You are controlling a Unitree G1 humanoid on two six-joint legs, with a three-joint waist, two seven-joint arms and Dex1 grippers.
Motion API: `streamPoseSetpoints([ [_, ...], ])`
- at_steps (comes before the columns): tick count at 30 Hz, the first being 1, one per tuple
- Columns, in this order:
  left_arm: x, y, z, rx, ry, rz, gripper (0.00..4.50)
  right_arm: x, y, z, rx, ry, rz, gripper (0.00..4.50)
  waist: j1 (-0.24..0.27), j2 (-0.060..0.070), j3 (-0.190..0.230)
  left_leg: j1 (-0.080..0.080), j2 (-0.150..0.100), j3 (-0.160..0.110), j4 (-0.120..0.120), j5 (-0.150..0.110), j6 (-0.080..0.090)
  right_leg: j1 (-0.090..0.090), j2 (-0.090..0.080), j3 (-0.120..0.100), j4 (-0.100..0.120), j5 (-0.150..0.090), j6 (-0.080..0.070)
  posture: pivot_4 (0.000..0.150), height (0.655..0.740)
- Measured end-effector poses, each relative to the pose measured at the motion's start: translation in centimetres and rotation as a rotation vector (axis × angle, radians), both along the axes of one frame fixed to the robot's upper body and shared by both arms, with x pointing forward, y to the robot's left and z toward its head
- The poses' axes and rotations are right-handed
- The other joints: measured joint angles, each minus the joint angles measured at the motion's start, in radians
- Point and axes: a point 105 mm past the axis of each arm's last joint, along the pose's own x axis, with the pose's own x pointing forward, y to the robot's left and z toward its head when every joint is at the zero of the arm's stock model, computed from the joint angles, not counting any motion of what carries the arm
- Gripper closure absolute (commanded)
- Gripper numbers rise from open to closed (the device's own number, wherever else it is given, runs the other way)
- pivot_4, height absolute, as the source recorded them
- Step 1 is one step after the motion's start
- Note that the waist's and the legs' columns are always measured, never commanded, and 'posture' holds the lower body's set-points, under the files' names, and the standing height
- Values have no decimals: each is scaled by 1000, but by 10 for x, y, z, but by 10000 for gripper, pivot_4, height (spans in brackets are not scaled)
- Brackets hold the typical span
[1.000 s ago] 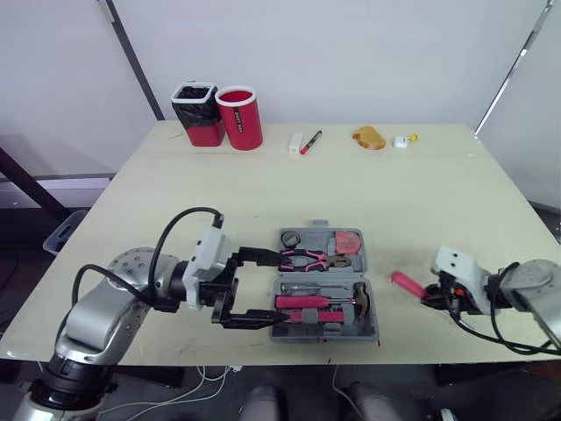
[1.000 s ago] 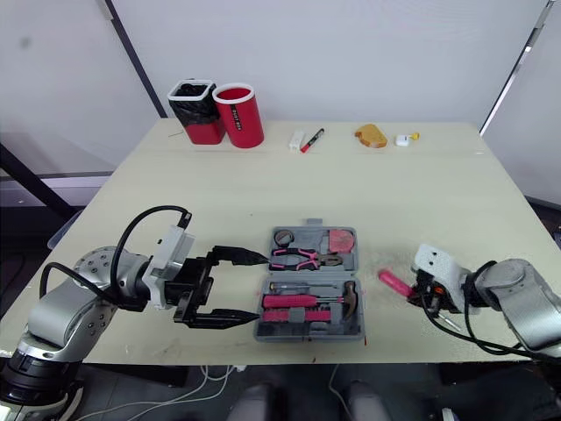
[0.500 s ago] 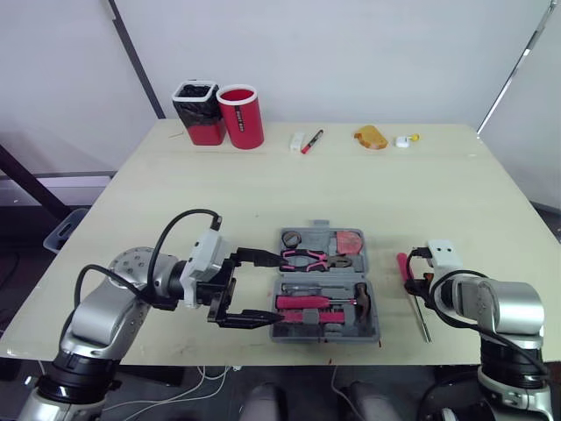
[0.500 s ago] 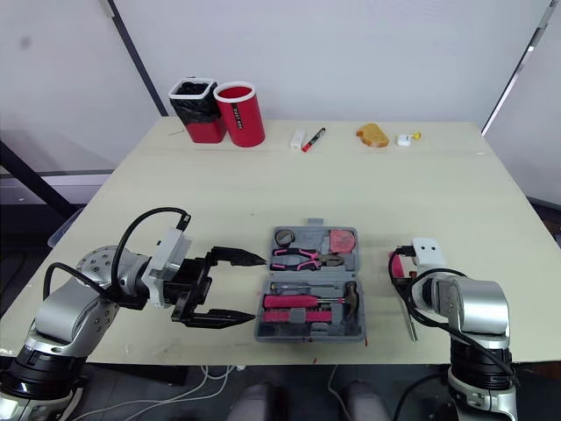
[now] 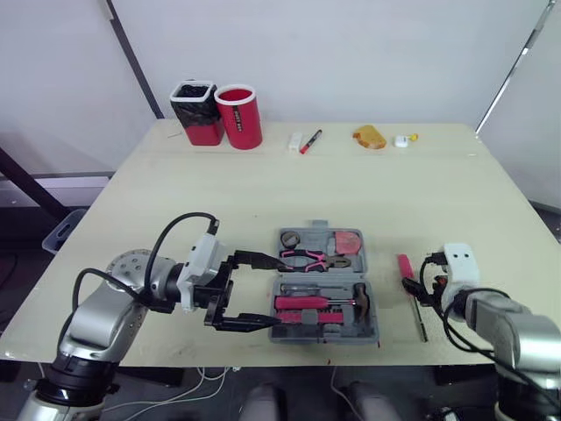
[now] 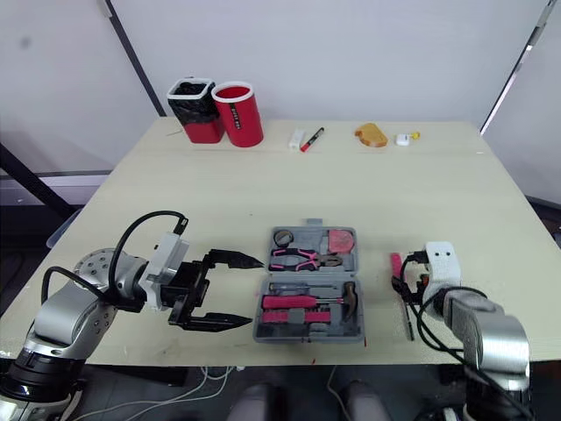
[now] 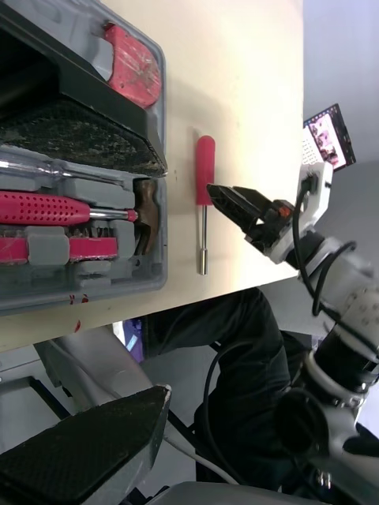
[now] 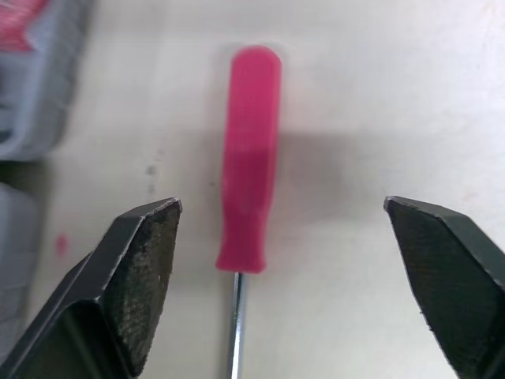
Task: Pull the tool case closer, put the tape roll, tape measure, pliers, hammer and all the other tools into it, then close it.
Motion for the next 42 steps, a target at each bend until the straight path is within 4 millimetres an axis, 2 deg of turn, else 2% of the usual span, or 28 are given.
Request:
streamPoseSetpoints([
  [5, 1, 2, -1, -2, 6, 2, 0, -8, 12, -7, 18, -194, 50, 293, -10, 0, 0, 0, 0, 0, 0, 0, 0, 0, 0, 0, 0, 0, 1, 1500, 7400],
  [8, 2, 3, -2, -2, 11, 7, 0, -11, 15, -23, -2, -222, 59, 293, -17, 0, 0, 0, 0, 0, 0, 0, 0, 0, 0, 0, 0, -1, 1, 1500, 7400],
  [12, 2, 3, -1, 0, 8, 9, 0, -9, 8, -29, -29, -275, 27, 293, -20, 0, 0, 1, 0, 0, 0, 0, 0, 0, 0, 0, 0, 0, 0, 1500, 7400],
  [18, 2, 4, -1, 2, 7, 9, 0, -9, 15, -45, -33, -297, 40, 293, -22, 0, 0, 1, 0, 1, 0, 0, 0, 0, 0, 1, 0, 0, -1, 1500, 7400],
  [20, 2, 4, 0, 7, 4, 9, 0, -5, 16, -45, -37, -312, 37, 293, -22, 0, 0, 1, 0, 0, 0, 0, 0, 0, 0, 1, 0, 0, -1, 1500, 7400],
  [23, 4, 4, 3, 12, -8, 6, 0, 0, 17, -46, -39, -324, 31, 9009, -21, 0, 0, 1, 0, 1, 0, 0, 0, 0, -1, 1, 0, 0, -1, 1500, 7400],
  [26, 4, 4, 4, 12, -13, 5, 0, 1, 16, -46, -48, -335, 26, 23499, -21, 0, 0, 1, 0, 1, 0, 0, 0, 0, -1, 1, 0, 0, -1, 1500, 7400],
  [27, 4, 4, 4, 12, -13, 5, 0, 1, 16, -46, -49, -335, 26, 25408, -21, 0, 0, 1, 0, 1, 0, 0, 0, 0, -1, 1, 0, 0, -1, 1500, 7400],
  [28, 4, 4, 4, 12, -13, 5, 0, 1, 16, -46, -51, -338, 27, 32424, -21, 0, 0, 1, 0, 1, 0, 0, 0, 1, -1, 1, 0, 0, -1, 1500, 7400],
  [29, 4, 4, 4, 12, -13, 5, 0, 1, 17, -46, -51, -338, 28, 33920, -21, 0, 0, 1, 0, 1, 0, 0, 0, 0, -1, 1, 0, 0, -1, 1500, 7400],
  [31, 4, 4, 4, 13, -13, 5, 0, 1, 21, -45, -47, -344, 41, 40862, -21, -1, 0, 1, 0, 1, 0, 0, 0, 1, -1, 1, 0, 0, -1, 1500, 7400],
  [40, 5, 4, 4, 14, -12, 9, 0, -3, 10, -31, -81, -342, 94, 40869, -19, 0, 0, 1, 0, 1, 0, 0, 0, 1, -1, 1, 0, 0, -1, 1500, 7400],
  [42, 5, 6, 3, 19, -8, 14, 0, -7, 12, -19, -106, -361, 184, 40869, -19, 0, 0, 1, 0, 1, 0, 0, 0, 1, -1, 1, 0, 0, -1, 1500, 7400],
])
